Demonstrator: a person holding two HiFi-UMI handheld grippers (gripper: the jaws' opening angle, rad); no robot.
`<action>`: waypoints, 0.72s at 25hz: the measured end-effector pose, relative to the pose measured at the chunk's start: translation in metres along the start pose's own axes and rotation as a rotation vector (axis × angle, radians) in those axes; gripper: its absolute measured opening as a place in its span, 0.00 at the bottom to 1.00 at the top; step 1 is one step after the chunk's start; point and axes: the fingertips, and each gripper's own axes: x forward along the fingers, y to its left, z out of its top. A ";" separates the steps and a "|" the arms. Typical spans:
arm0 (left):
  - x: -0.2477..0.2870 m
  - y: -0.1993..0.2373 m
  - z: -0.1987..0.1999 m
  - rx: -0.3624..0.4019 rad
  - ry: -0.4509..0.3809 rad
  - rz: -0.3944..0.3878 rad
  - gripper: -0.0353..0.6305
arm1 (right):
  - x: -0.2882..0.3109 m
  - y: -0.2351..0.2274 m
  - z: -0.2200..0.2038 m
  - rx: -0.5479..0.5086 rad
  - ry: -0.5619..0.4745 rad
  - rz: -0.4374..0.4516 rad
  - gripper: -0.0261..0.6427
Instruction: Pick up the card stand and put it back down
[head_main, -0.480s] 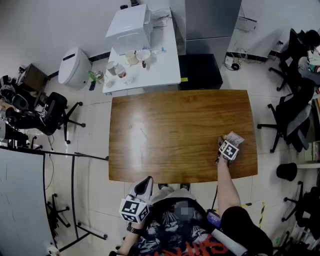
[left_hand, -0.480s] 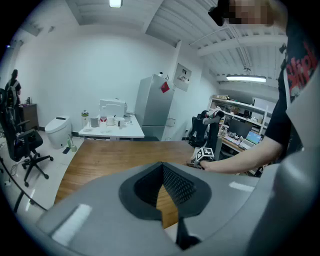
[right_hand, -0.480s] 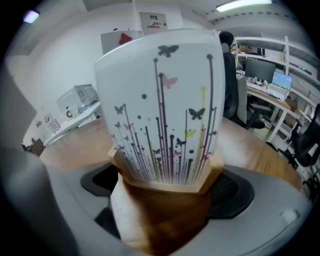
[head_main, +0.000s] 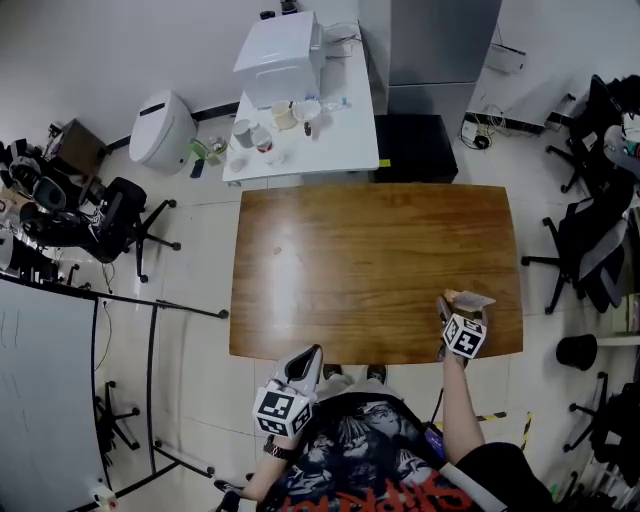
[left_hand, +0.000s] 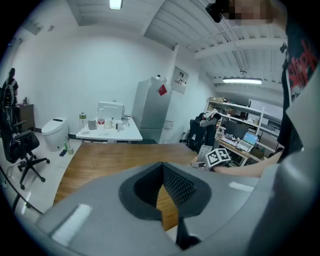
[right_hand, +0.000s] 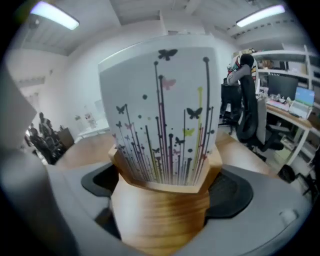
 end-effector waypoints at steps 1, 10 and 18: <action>0.001 0.003 0.002 -0.002 -0.008 0.001 0.04 | -0.020 0.013 0.003 0.005 -0.006 0.050 0.83; -0.003 0.027 0.018 -0.020 -0.061 -0.017 0.04 | -0.187 0.062 0.049 0.018 -0.138 0.123 0.83; -0.007 0.019 0.032 0.001 -0.109 -0.089 0.04 | -0.254 0.070 0.096 0.014 -0.277 0.078 0.83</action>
